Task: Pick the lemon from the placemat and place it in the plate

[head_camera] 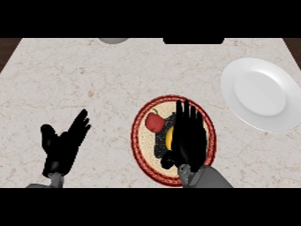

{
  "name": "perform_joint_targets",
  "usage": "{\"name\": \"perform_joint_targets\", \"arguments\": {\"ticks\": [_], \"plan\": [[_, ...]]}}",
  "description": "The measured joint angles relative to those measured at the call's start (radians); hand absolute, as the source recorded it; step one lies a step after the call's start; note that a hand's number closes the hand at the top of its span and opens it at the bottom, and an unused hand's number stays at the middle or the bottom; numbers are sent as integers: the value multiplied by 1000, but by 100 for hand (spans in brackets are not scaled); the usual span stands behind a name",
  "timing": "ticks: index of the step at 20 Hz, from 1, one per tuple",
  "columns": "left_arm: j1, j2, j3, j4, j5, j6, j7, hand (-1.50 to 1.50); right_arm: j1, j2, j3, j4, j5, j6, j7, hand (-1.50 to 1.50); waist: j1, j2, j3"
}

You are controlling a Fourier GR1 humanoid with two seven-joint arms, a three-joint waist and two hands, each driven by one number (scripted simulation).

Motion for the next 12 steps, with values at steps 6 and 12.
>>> {"name": "perform_joint_targets", "arguments": {"ticks": [6, 12], "plan": [[-4, -14, 13, 21, -10, -10, -5, 0, -12, 0, 8, 48, 18, -6, 25, -150, -1, 0, 0], [-13, -18, 21, -6, -23, -13, 28, 0, -70, 2, -8, 169, -34, -32, 8, -150, 3, 1, 0]]}}
